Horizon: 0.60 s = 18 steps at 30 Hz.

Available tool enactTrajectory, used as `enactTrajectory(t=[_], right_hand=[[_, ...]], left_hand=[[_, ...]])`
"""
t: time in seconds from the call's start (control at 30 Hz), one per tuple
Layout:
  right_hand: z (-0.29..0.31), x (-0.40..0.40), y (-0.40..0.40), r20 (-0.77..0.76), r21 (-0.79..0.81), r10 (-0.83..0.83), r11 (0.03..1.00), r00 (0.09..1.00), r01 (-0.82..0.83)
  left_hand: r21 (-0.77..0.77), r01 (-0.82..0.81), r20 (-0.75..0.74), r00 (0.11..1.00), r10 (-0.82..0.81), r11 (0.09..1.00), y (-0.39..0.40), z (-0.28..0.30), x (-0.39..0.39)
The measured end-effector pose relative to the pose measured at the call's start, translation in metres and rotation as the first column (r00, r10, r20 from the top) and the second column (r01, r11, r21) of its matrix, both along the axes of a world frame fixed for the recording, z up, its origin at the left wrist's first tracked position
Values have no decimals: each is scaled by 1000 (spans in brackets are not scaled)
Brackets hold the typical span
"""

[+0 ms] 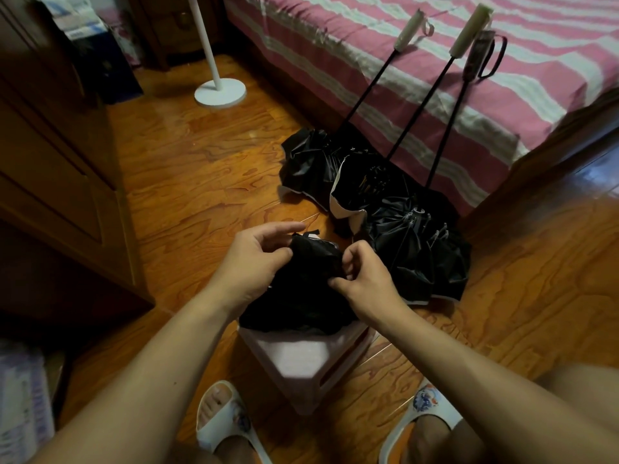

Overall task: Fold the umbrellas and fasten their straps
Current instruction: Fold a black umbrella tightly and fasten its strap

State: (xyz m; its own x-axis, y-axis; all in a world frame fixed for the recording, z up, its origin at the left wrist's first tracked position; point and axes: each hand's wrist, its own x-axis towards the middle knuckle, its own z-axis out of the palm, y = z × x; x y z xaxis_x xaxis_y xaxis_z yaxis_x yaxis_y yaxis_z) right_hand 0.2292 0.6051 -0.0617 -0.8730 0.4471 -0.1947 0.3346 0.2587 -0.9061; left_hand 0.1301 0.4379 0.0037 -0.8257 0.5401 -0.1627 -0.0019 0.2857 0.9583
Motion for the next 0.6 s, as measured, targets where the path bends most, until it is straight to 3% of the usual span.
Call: enactTrajectory(t=[0.17,0.3,0.47,0.6], right_hand=[[6,2,0,-10,-71,33,997,999,-34],[12,5,-1,-30,-368,39,929,999,-48],[16,1,5,-153,-322,-149,942,977,93],[7,2,9,-54,-374,-9,927,998,-12]], left_hand=[[-14,-9,-50,999,8,1000,4,-6,-1],[13,-72,-14,997,72,997,2,-9,-5],[15,-100,11,995,100,995,1,-10,-8],[28,-98,53,994,97,995,1,-7,-9]])
